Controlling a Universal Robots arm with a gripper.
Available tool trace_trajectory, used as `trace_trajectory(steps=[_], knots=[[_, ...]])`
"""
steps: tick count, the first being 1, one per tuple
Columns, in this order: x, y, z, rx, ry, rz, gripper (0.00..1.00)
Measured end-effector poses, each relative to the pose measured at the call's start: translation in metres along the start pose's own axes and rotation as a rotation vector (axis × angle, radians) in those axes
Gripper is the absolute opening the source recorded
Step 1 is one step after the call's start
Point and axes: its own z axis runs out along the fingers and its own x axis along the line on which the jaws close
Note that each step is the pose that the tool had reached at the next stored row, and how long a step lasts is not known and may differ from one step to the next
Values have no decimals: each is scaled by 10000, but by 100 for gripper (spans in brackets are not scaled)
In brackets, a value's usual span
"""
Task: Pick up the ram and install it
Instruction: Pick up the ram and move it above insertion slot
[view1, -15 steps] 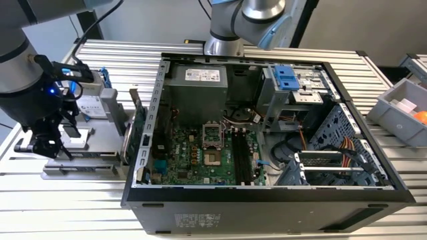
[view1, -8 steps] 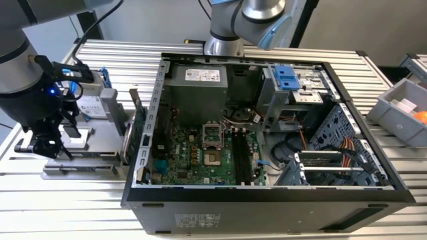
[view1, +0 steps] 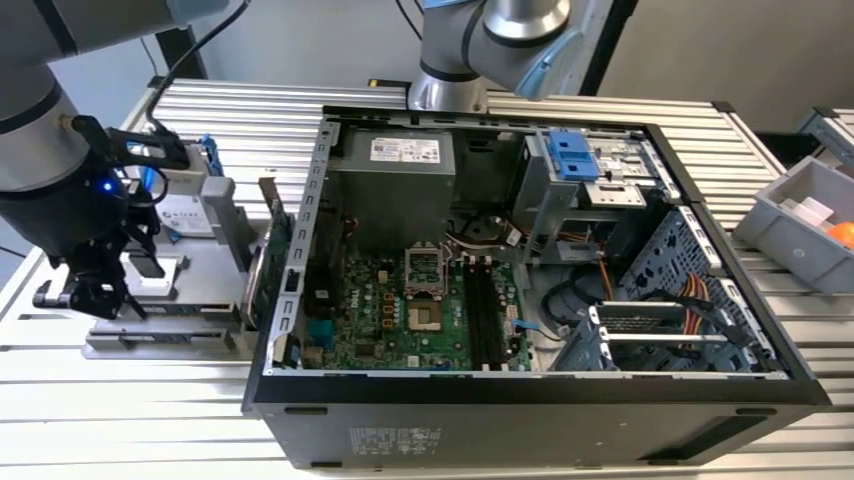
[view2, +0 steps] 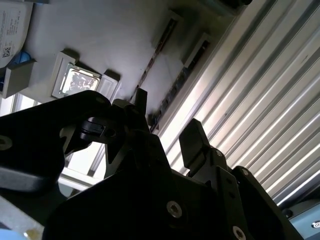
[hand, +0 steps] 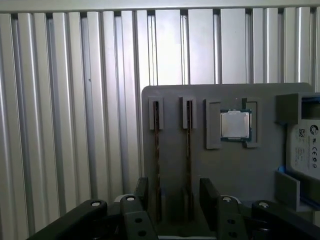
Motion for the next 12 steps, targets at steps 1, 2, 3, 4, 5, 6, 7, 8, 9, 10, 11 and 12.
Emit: trace_trajectory(steps=[1,2,3,4,5,6,7,8,9,10,11,12], knots=[[0,0,8,20,-1,0,100],[0,0,16,37,-2,-1,100],[0,0,28,58,-6,-2,100],[1,-1,42,80,-8,-2,100],[1,0,55,103,-11,-3,100],[2,0,69,126,-13,-9,100],[2,0,81,142,-14,-15,100],[3,0,93,150,-16,-22,100],[3,0,104,150,-16,-30,100],[3,0,115,150,-16,-46,100],[3,1,123,151,-18,-65,100],[4,1,130,150,-18,-85,100]])
